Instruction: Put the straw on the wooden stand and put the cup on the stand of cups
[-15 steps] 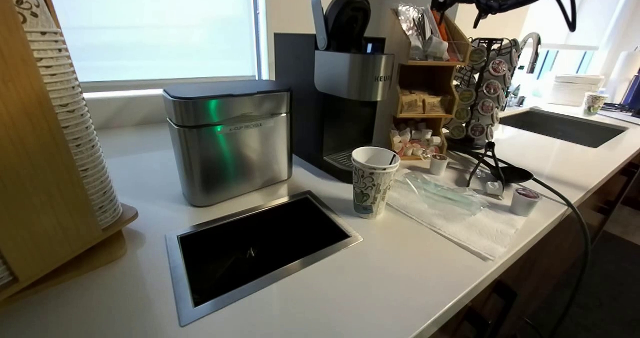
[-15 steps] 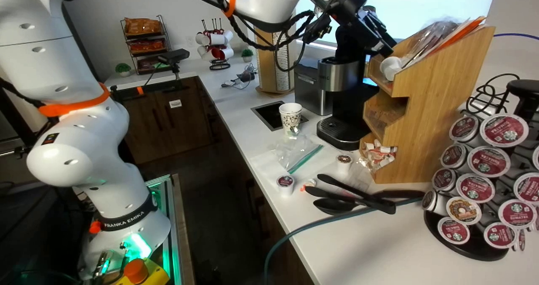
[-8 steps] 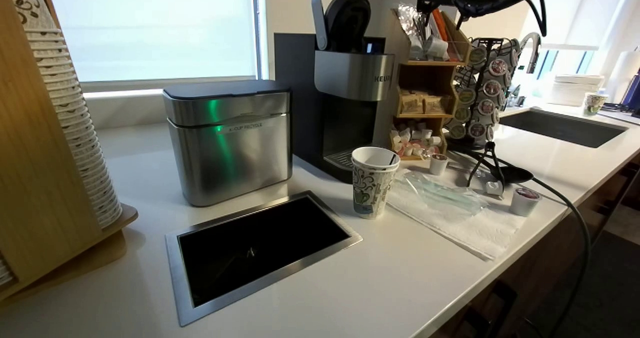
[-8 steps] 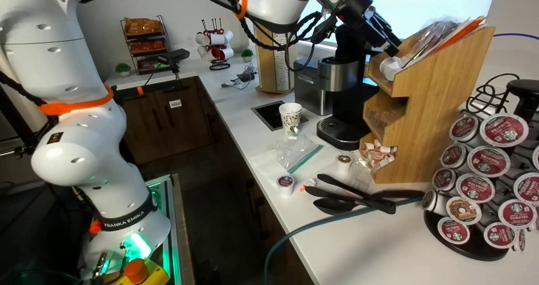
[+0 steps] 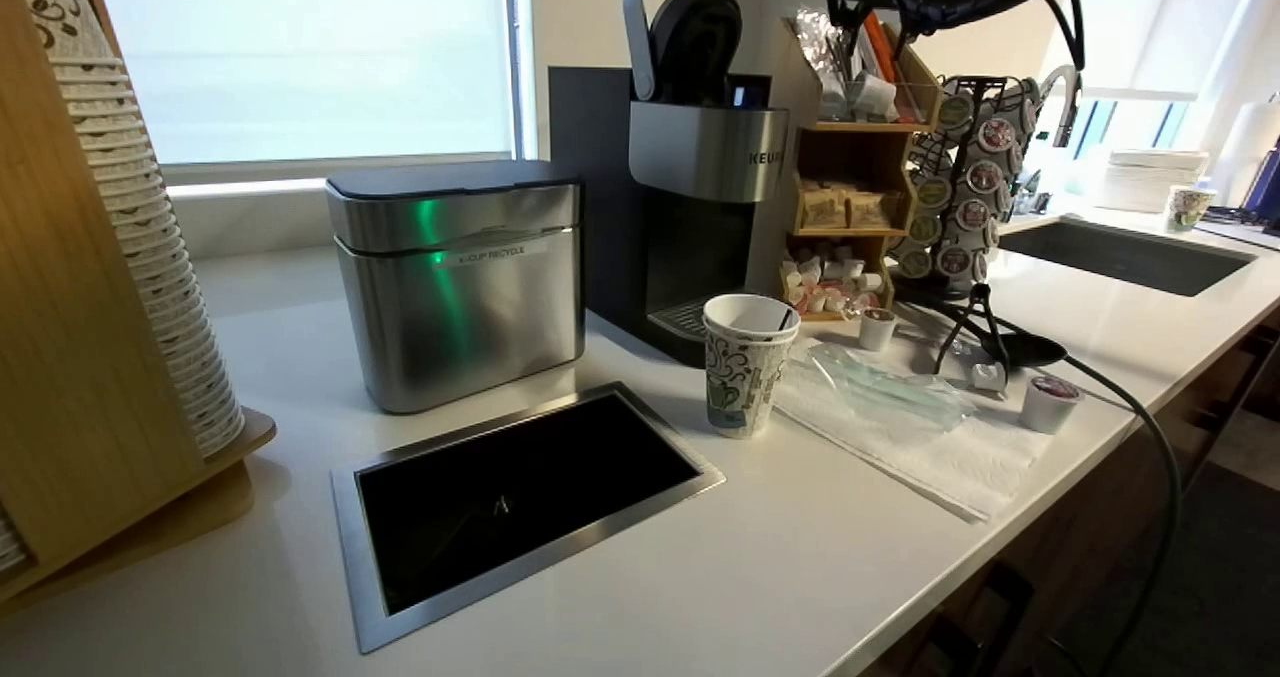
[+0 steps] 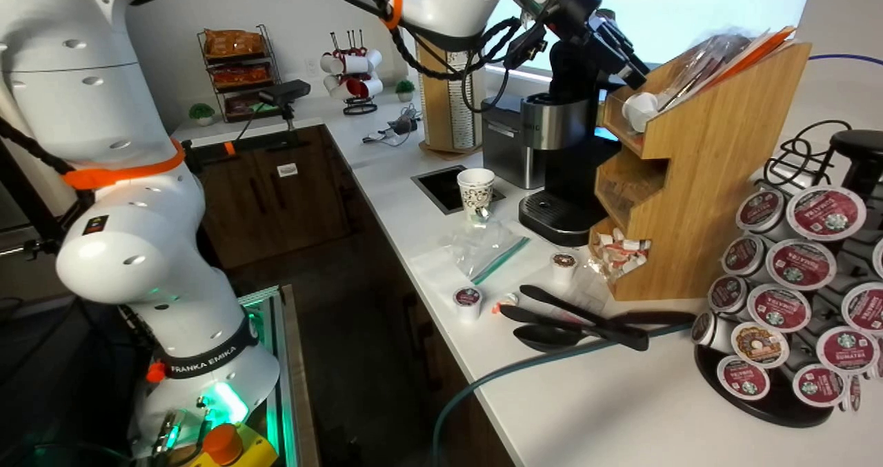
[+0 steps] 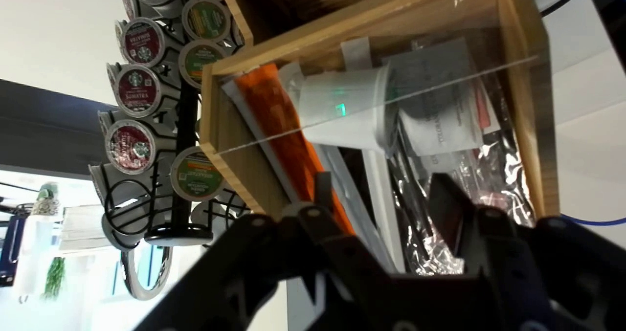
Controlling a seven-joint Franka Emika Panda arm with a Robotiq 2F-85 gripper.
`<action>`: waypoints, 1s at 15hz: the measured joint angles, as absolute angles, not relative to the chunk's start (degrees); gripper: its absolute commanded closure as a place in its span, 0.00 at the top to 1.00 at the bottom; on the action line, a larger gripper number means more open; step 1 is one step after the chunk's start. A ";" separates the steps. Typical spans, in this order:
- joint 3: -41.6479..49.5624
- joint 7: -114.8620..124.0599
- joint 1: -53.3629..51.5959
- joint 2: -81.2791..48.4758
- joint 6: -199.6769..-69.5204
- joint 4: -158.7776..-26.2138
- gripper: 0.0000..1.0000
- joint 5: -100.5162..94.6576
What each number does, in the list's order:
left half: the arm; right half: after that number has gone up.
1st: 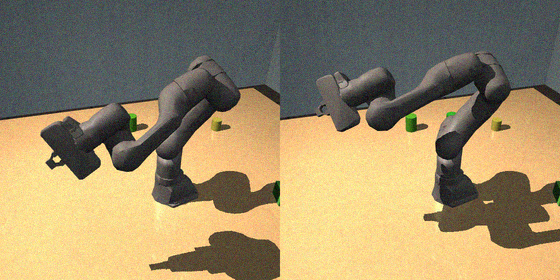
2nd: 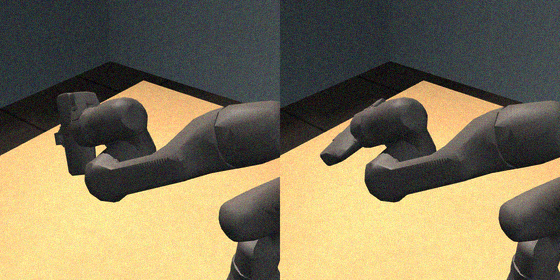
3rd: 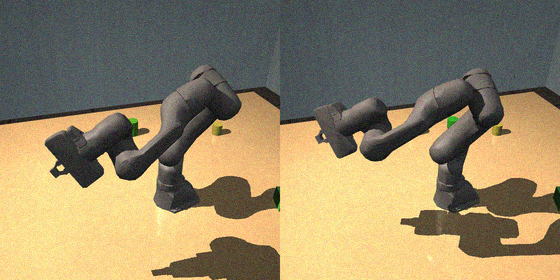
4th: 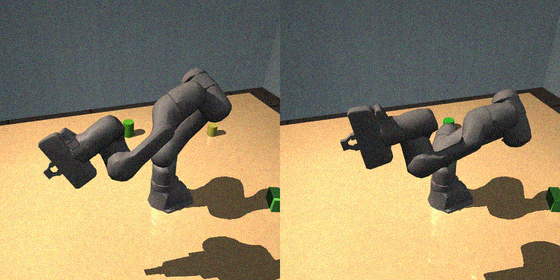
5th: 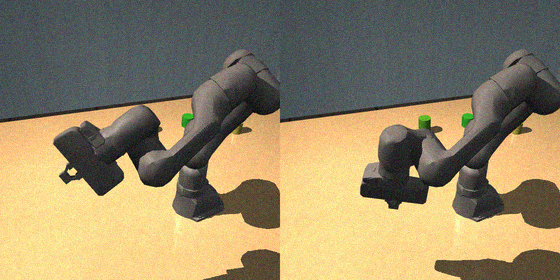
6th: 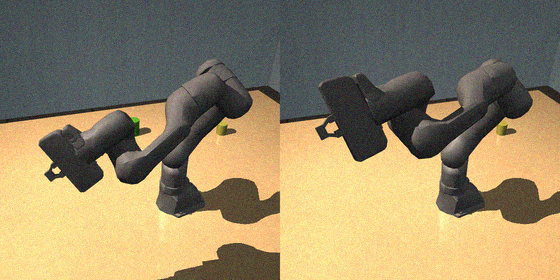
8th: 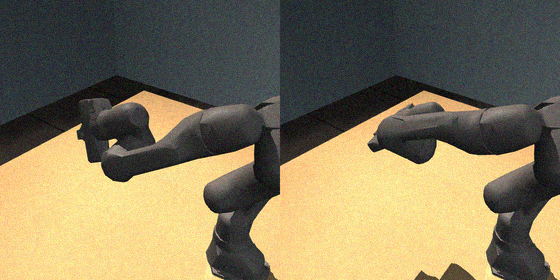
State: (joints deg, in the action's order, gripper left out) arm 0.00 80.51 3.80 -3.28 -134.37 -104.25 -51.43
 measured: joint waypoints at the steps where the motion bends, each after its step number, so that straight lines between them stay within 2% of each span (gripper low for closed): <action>1: 0.08 80.58 3.67 -3.38 -134.33 -104.25 0.38 -51.43; 2: 0.10 80.59 3.60 -3.50 -134.29 -104.25 0.30 -51.43; 4: 0.17 80.60 3.47 -3.81 -134.13 -104.25 0.25 -51.43; 5: 0.21 80.60 3.42 -4.01 -133.96 -104.25 0.29 -51.43; 7: 0.26 80.60 3.29 -4.37 -133.36 -104.25 0.29 -51.43; 8: 0.33 80.60 3.17 -4.49 -133.08 -104.25 0.08 -51.43; 9: 0.36 80.60 3.07 -4.56 -132.84 -104.25 0.07 -51.43; 11: 0.42 80.60 2.87 -4.63 -132.52 -104.25 0.00 -51.43; 15: 0.54 80.62 2.61 -4.63 -132.50 -104.25 0.00 -51.43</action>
State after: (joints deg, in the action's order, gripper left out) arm 0.54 80.62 2.61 -4.63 -132.50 -104.25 -51.43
